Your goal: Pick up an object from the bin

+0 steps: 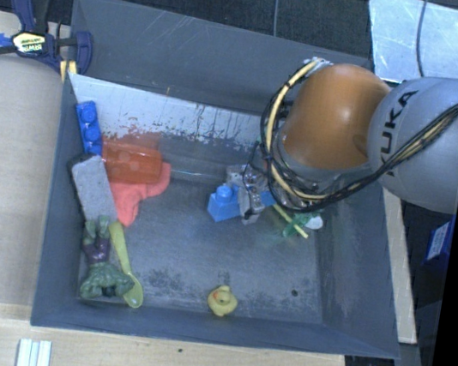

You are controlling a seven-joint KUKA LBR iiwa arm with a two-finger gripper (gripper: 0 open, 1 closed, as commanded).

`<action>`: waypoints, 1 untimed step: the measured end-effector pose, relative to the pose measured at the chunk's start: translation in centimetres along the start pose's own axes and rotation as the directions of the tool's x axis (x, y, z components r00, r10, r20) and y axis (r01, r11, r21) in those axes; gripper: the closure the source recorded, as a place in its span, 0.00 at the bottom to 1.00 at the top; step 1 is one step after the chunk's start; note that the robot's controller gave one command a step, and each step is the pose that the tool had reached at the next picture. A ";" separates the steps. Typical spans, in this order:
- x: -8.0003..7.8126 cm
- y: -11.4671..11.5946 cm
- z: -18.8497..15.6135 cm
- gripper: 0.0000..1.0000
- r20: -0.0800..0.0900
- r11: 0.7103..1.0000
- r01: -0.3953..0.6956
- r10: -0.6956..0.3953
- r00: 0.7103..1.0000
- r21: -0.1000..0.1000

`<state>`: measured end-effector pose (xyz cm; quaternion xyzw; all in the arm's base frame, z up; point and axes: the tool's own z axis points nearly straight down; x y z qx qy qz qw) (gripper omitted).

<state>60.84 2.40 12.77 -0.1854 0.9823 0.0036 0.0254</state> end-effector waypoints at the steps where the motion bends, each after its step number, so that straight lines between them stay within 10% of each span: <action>1: -1.4 -0.2 -7.5 1.00 -0.001 1.000 0.030 -0.030 1.000 0.000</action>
Offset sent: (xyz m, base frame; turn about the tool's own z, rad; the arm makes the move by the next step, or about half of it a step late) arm -0.0083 0.0277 -0.0577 0.1556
